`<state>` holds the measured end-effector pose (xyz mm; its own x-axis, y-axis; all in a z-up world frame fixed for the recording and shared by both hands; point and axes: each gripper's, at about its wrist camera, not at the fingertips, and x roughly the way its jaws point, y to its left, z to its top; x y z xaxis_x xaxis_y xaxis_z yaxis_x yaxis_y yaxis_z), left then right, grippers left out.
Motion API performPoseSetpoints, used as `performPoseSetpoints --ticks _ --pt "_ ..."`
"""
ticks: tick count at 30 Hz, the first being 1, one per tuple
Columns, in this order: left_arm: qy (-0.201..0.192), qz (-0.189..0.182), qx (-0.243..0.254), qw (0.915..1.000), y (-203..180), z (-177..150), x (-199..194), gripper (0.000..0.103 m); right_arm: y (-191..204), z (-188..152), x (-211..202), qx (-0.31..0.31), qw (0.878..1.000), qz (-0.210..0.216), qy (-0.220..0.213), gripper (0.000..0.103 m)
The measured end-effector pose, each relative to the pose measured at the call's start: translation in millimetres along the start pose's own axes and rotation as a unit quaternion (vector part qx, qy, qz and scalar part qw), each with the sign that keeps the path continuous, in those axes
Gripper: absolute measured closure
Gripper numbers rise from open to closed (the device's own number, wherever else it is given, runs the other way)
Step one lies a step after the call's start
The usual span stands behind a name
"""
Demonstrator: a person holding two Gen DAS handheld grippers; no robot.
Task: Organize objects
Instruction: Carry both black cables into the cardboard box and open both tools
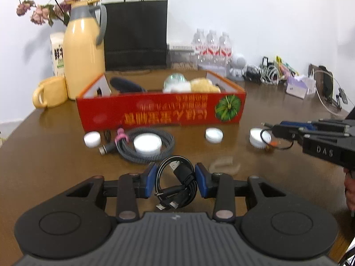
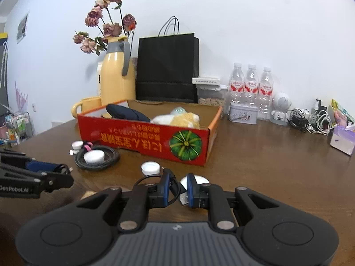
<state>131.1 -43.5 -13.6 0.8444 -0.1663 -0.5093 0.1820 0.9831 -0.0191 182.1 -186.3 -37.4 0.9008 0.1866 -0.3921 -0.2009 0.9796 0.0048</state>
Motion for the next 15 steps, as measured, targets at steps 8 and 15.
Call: performPoseSetpoints --ticks 8,15 --pt "-0.056 0.011 0.007 0.9983 9 50 5 0.064 21 44 11 -0.028 0.999 0.02 -0.041 0.088" --pt "-0.093 0.021 -0.003 0.9954 24 100 29 0.064 44 91 51 -0.047 0.997 0.016 -0.057 0.088"
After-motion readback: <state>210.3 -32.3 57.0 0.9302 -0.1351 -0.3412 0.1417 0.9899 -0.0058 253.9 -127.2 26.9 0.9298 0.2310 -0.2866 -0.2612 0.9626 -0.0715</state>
